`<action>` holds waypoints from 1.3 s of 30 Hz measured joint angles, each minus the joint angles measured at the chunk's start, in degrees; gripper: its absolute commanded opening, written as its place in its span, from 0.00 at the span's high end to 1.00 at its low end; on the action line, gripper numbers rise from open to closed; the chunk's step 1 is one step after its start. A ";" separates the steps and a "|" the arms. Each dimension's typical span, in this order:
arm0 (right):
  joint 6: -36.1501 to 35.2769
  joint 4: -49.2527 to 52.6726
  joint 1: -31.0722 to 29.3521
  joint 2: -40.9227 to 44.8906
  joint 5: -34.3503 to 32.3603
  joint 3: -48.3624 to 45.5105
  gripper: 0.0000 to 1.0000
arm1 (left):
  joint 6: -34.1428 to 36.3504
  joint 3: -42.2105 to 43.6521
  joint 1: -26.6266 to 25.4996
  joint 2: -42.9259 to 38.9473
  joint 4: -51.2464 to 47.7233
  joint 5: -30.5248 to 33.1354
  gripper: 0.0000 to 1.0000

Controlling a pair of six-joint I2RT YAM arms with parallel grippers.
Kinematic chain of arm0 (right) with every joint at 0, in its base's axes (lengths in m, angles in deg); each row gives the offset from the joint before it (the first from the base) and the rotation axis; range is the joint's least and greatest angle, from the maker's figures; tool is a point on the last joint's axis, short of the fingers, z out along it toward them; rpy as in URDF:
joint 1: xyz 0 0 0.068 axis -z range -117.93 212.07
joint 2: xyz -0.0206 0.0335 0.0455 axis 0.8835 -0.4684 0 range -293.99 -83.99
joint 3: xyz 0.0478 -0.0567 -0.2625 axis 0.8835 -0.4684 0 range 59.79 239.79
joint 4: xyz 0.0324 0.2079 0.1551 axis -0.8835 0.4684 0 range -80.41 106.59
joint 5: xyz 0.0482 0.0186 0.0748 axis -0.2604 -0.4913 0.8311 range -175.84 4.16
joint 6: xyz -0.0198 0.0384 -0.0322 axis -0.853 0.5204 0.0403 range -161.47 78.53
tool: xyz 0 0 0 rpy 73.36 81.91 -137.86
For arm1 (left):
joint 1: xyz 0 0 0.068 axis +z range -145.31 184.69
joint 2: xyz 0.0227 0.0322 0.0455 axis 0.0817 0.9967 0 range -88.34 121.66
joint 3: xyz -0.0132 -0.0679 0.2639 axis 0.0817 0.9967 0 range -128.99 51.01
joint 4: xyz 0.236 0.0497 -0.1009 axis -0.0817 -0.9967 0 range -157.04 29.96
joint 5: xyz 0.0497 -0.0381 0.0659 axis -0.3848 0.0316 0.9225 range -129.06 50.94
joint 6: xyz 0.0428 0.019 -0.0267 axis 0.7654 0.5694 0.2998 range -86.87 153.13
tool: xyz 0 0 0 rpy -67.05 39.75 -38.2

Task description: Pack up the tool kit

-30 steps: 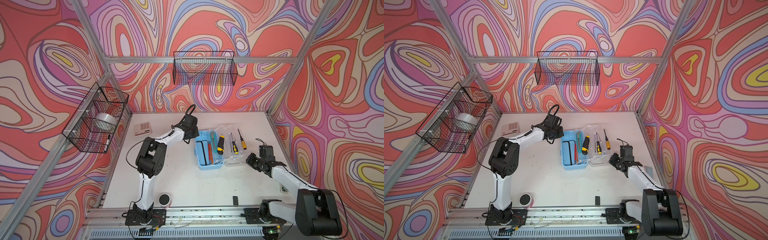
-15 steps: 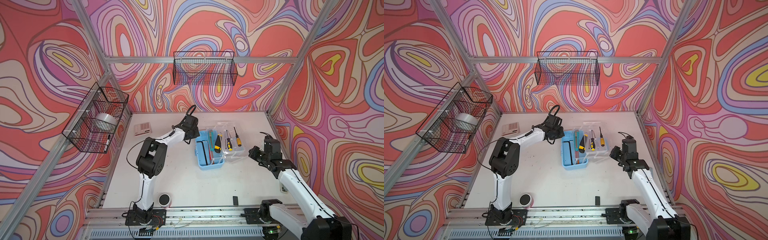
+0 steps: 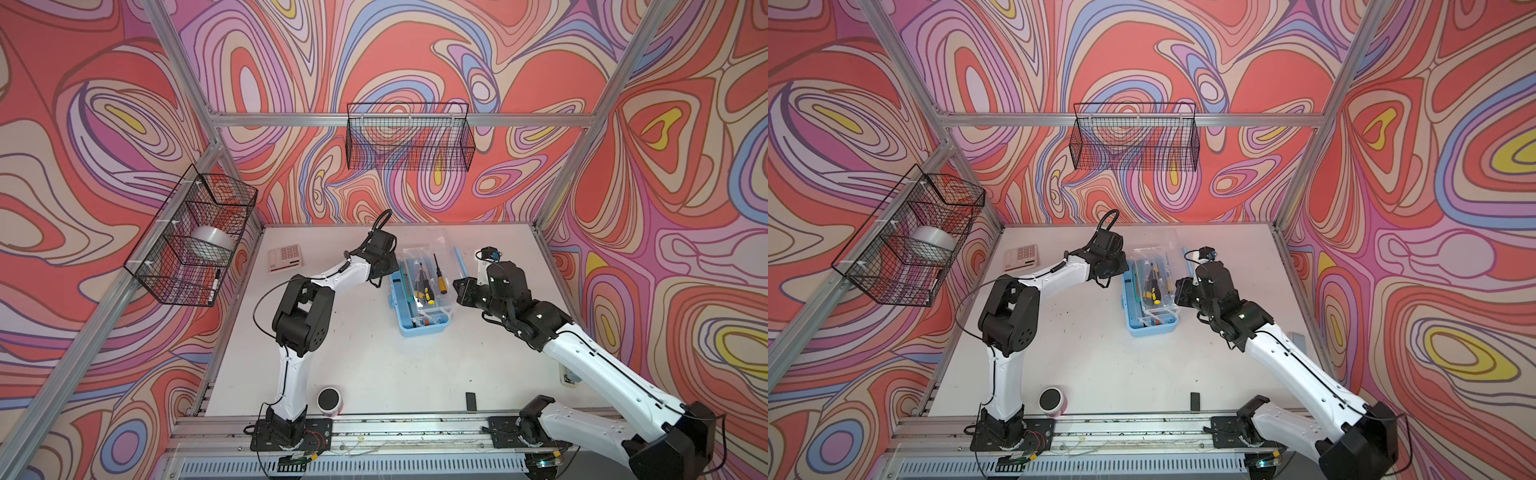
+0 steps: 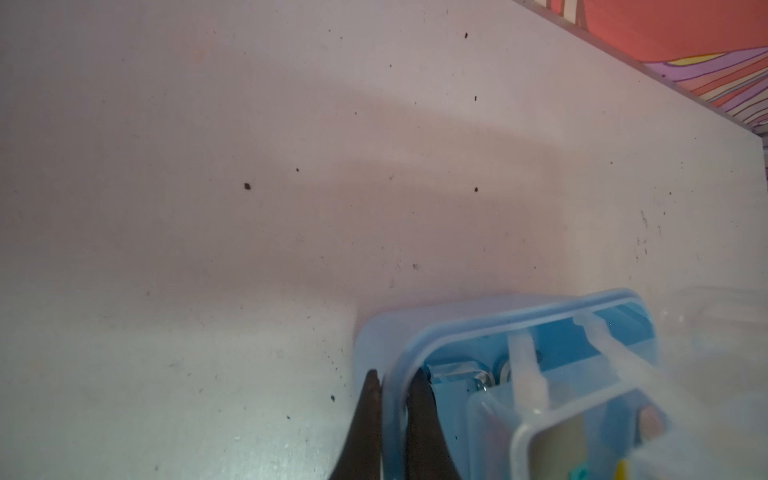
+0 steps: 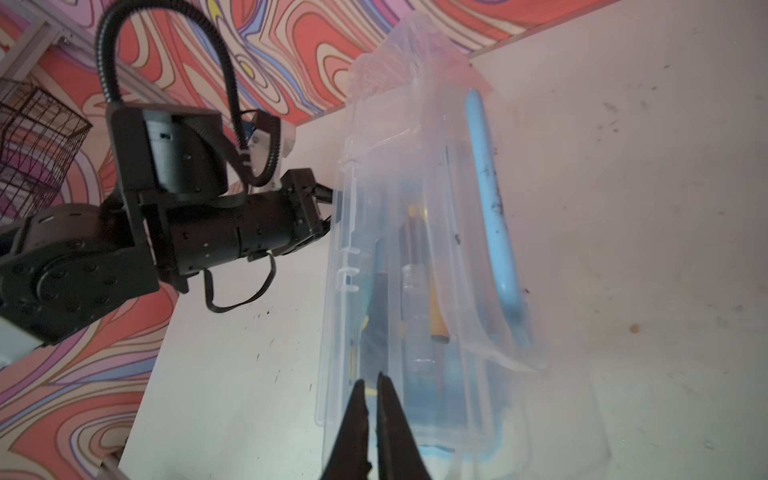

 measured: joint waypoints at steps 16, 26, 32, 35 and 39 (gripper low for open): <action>2.25 -2.60 -0.85 -0.02 8.61 -0.02 0.77 | 1.01 0.63 -0.35 -1.92 -0.68 -0.13 0.37; 2.25 -3.89 -0.85 -2.62 8.98 -1.40 0.78 | 5.07 8.07 0.50 -12.83 3.06 2.10 0.14; 2.03 -6.73 -0.85 -2.82 9.03 -3.63 0.66 | 7.04 34.01 -2.32 -25.46 18.16 5.79 0.14; 1.57 -9.14 -0.85 -2.78 8.87 -6.80 0.56 | 8.22 45.09 -6.58 -29.09 26.12 9.03 0.12; 1.01 -10.51 -0.85 -2.82 8.63 -9.46 0.54 | 9.62 54.71 -12.15 -31.12 36.15 12.98 0.11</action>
